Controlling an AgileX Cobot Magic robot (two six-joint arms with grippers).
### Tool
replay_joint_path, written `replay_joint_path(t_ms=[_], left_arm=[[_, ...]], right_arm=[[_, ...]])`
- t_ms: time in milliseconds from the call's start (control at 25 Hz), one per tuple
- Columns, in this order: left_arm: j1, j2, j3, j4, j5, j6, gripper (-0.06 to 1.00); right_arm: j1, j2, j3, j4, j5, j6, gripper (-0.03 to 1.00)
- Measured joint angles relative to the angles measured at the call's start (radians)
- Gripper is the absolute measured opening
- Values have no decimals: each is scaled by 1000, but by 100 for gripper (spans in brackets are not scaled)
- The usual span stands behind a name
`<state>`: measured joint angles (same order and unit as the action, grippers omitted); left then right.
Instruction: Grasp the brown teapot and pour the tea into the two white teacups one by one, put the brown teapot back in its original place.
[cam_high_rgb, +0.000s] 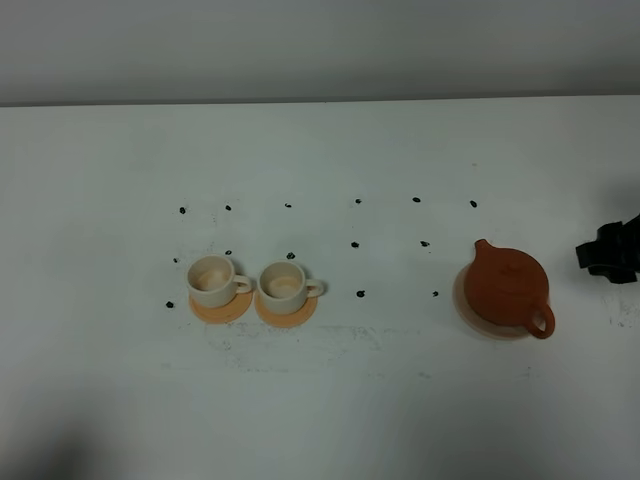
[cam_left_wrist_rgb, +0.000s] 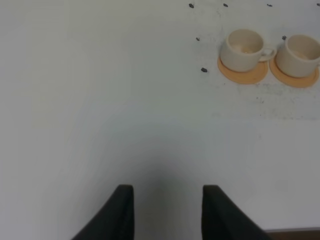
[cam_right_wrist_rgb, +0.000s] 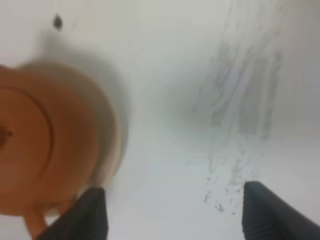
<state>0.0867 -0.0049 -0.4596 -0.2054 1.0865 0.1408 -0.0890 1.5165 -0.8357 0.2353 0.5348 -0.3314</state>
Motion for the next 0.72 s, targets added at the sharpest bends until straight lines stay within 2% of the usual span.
replay_joint_path(t_ms=[200, 320, 560, 720], left_arm=[[0, 0, 0, 0, 0, 0, 31], [0, 0, 0, 0, 0, 0, 31], [0, 0, 0, 0, 0, 0, 31], [0, 0, 0, 0, 0, 0, 31]], right_arm=[[8, -135, 110, -17, -101, 19, 56], [38, -159, 165, -68, -155, 76, 56], [65, -95, 180, -197, -195, 209, 56], [65, -9, 181, -223, -227, 245, 56]])
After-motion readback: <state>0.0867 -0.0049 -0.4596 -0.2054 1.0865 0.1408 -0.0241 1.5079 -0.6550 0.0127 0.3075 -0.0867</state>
